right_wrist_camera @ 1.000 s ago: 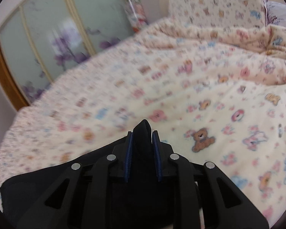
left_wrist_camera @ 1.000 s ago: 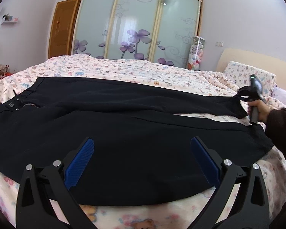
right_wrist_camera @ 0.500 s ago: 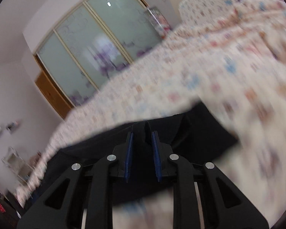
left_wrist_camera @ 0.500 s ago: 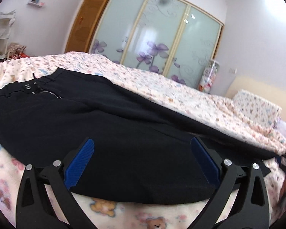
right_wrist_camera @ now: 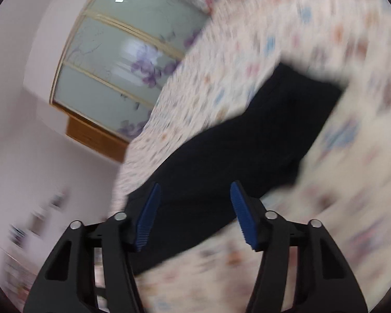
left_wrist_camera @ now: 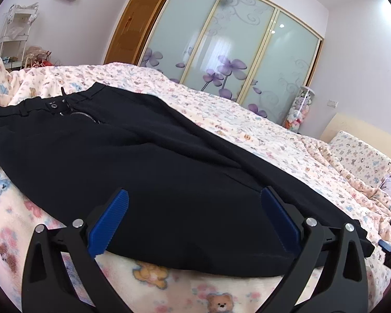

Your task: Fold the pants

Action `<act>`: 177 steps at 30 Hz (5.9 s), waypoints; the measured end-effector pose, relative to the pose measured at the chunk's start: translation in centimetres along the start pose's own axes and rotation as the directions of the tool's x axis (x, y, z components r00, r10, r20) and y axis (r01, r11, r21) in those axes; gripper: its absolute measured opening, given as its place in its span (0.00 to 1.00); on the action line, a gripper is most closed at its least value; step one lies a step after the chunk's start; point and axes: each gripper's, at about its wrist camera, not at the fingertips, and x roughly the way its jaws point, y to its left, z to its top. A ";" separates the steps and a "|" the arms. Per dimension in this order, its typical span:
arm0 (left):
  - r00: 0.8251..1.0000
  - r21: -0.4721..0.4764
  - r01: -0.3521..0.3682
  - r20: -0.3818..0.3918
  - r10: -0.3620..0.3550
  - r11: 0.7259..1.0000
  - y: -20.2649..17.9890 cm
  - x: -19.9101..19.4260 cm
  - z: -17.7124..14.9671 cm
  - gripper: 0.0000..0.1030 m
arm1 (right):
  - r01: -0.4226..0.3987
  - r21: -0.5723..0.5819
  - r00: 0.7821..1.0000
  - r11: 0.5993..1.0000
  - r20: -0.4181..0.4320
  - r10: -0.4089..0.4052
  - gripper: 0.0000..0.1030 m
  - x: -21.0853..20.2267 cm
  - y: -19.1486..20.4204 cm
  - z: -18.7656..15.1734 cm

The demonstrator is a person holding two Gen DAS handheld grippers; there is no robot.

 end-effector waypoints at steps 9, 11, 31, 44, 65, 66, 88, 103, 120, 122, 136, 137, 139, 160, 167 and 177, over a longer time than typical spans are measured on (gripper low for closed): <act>1.000 -0.017 0.018 -0.010 -0.018 1.000 0.6 0.1 0.1 0.98 | 0.182 0.255 0.982 0.949 -0.096 -0.163 0.52 10.2 -1.2 -1.0; 0.999 -0.038 0.027 -0.016 -0.028 0.999 1.0 0.2 0.2 0.98 | 0.221 0.281 0.975 0.934 -0.048 -0.216 0.45 10.5 -1.8 -0.3; 0.990 -0.073 0.046 0.136 -0.036 0.996 1.8 -3.0 1.0 0.98 | 0.353 0.000 0.926 0.935 0.141 -0.350 0.07 6.0 -5.6 2.0; 0.908 -0.343 -0.168 0.312 0.280 0.924 8.9 -8.4 5.1 0.98 | -0.198 -0.097 0.961 0.975 -0.213 0.174 0.85 11.6 10.6 -5.5; 0.906 -0.408 -0.262 0.208 0.369 0.875 15.0 -8.1 5.5 0.98 | 0.030 0.437 0.958 0.899 -0.270 0.099 0.11 35.4 10.2 -10.1; 0.905 -0.409 -0.266 0.205 0.372 0.873 14.9 -8.1 5.5 0.98 | 0.012 0.397 0.955 0.918 -0.275 0.107 0.08 35.1 10.6 -10.2; 0.991 -0.164 -0.133 -0.028 0.130 0.977 13.0 -0.4 13.9 0.98 | -0.411 0.093 0.793 0.907 -0.455 0.406 0.86 24.4 10.1 -12.9; 0.783 0.066 -0.432 -0.467 0.410 0.899 8.4 22.6 20.6 0.98 | -0.351 0.170 0.876 0.921 -0.289 0.387 0.02 29.1 6.2 -11.8; 0.868 -0.418 -0.280 -0.494 0.042 0.864 9.4 27.6 20.4 0.89 | -0.364 0.109 0.860 0.925 -0.342 0.379 0.03 29.5 8.7 -14.2; 0.859 -0.289 -0.351 -0.478 0.183 0.891 7.8 27.6 21.2 0.96 | -0.363 0.108 0.861 0.926 -0.342 0.377 0.03 29.4 8.8 -14.3; 0.891 -0.407 -0.374 -0.407 0.201 0.833 12.1 21.9 19.3 0.08 | -0.413 0.146 0.830 0.899 -0.346 0.438 0.05 29.0 7.0 -12.9; 0.905 -0.414 -0.354 -0.377 0.195 0.839 12.0 20.6 19.4 0.08 | -0.431 0.154 0.817 0.889 -0.353 0.456 0.06 29.1 7.1 -12.9; 0.933 -0.424 -0.308 -0.309 0.184 0.852 11.9 16.6 19.5 0.08 | -0.450 0.155 0.800 0.879 -0.368 0.474 0.22 29.2 7.3 -12.9; 0.806 -0.643 -0.312 0.211 0.553 0.699 14.2 -9.8 1.1 0.91 | -0.257 -0.032 0.939 0.966 -0.243 0.242 0.74 8.1 4.1 -6.5; 0.842 -0.532 -0.243 0.300 0.449 0.811 12.7 -9.1 1.3 0.98 | -0.107 0.155 0.965 0.982 -0.223 0.140 0.61 9.5 2.3 -6.0; 0.886 -0.571 -0.199 0.242 0.395 0.797 13.4 -7.2 0.8 0.98 | 0.211 0.178 0.971 0.961 -0.148 -0.186 0.38 11.5 -0.2 -5.0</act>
